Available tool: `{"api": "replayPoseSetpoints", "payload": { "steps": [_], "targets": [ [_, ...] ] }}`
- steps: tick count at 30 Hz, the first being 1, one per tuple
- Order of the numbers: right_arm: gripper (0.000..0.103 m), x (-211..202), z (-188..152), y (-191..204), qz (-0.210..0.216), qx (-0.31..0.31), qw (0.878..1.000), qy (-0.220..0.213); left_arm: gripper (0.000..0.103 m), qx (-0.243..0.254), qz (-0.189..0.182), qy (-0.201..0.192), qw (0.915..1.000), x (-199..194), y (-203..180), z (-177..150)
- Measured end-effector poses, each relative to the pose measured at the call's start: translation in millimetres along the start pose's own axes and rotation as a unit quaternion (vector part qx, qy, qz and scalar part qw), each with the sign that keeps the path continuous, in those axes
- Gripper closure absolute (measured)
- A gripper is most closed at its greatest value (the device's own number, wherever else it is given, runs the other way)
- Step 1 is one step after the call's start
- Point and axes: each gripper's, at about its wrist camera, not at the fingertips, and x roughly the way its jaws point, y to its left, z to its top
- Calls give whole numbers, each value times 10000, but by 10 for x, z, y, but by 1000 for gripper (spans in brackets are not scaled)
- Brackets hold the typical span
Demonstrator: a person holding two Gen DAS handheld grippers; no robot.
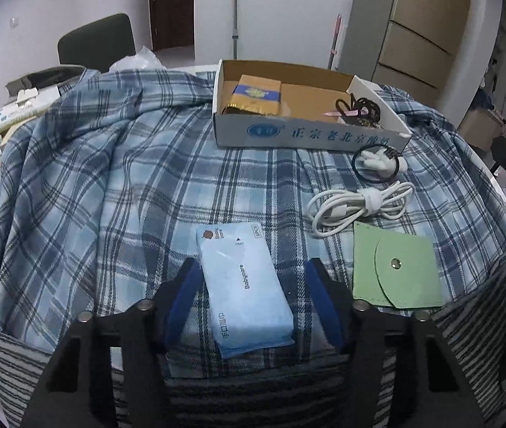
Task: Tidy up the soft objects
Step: 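Lower the left gripper and grasp the light-blue Babycare wipes packet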
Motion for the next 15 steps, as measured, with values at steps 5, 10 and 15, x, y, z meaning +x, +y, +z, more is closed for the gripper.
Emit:
{"api": "replayPoseSetpoints", "payload": {
  "steps": [5, 10, 15],
  "targets": [
    [8, 51, -16, 21, 41, -58, 9999, 123, 62, -2, -51, 226, 9997, 86, 6, 2],
    [8, 43, -24, 26, 56, -78, 9999, 99, 68, -105, -237, -138, 9996, -61, 43, 4],
    [8, 59, -16, -5, 67, 12, 9999, 145, 68, -107, -386, -1344, 9901, -491, 90, -37]
  ]
}}
